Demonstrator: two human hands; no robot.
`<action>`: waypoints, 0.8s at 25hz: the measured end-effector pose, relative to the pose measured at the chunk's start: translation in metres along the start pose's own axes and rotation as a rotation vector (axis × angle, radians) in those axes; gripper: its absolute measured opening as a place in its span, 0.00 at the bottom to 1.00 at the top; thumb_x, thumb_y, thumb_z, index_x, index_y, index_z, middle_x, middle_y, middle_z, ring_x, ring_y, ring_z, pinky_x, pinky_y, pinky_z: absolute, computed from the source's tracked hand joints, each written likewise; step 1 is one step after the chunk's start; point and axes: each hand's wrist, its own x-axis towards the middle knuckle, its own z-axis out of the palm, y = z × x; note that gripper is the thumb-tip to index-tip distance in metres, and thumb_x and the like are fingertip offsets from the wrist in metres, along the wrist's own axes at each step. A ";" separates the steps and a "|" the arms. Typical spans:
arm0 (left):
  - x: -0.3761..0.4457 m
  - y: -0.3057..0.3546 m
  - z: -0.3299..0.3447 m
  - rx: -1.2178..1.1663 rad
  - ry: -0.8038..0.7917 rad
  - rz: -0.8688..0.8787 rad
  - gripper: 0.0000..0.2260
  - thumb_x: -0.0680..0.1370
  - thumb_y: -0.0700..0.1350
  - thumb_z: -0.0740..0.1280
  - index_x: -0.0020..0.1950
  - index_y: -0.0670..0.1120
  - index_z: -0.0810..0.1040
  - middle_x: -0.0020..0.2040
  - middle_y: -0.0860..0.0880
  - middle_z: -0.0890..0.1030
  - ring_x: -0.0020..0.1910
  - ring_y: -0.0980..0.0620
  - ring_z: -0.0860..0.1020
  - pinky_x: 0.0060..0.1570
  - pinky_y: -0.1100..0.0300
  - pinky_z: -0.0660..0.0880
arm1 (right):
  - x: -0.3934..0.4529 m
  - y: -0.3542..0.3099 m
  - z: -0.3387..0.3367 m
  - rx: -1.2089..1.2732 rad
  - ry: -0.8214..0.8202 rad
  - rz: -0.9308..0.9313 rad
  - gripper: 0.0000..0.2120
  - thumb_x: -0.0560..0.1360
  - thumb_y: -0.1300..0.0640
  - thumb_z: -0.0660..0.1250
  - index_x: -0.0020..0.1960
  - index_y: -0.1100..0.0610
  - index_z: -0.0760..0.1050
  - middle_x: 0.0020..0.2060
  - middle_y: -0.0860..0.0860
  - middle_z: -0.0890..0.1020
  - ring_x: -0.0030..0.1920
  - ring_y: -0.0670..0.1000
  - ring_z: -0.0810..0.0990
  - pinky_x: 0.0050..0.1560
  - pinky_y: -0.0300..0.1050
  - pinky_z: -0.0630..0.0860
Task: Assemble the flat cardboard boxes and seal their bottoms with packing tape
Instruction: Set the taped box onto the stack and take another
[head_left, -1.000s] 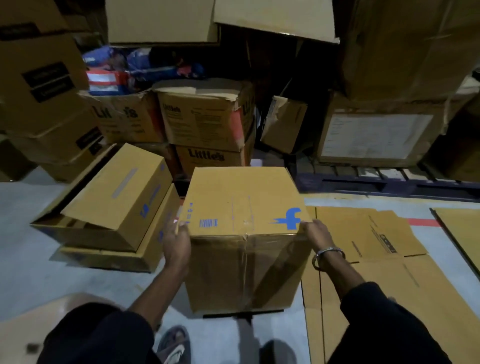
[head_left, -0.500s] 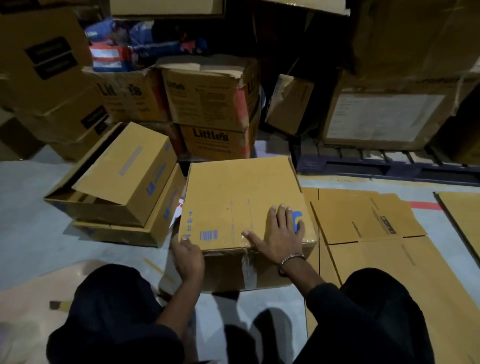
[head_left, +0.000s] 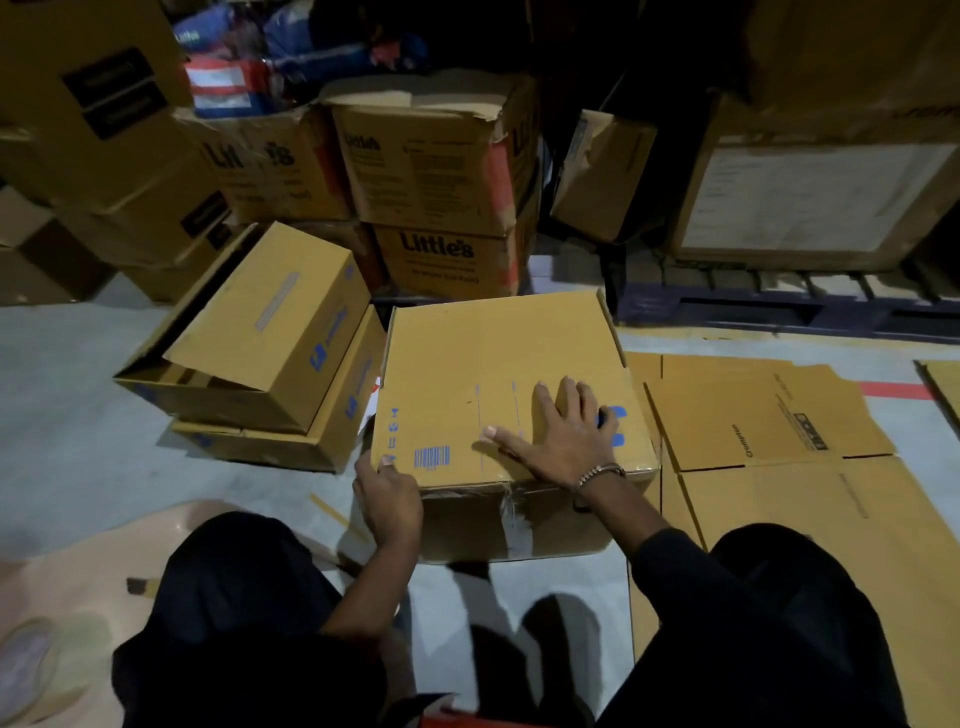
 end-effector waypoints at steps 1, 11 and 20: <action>0.000 0.002 0.001 0.015 0.005 -0.005 0.15 0.87 0.44 0.58 0.72 0.43 0.72 0.66 0.37 0.74 0.61 0.35 0.75 0.53 0.52 0.67 | 0.000 0.002 -0.002 -0.015 -0.042 -0.030 0.61 0.60 0.10 0.47 0.83 0.43 0.47 0.83 0.56 0.48 0.82 0.60 0.45 0.75 0.72 0.49; 0.026 0.041 -0.003 0.401 -0.056 0.026 0.18 0.77 0.47 0.66 0.66 0.41 0.74 0.62 0.41 0.78 0.60 0.36 0.76 0.57 0.42 0.74 | 0.036 0.055 -0.031 0.077 0.343 0.327 0.44 0.71 0.24 0.65 0.77 0.50 0.64 0.74 0.58 0.67 0.73 0.62 0.65 0.66 0.64 0.67; 0.073 0.040 0.014 -0.007 -0.327 -0.198 0.43 0.68 0.64 0.79 0.76 0.44 0.71 0.72 0.45 0.75 0.70 0.38 0.74 0.69 0.41 0.71 | 0.051 0.075 -0.038 0.889 -0.041 0.548 0.48 0.70 0.27 0.71 0.79 0.56 0.66 0.77 0.56 0.70 0.69 0.62 0.73 0.64 0.57 0.74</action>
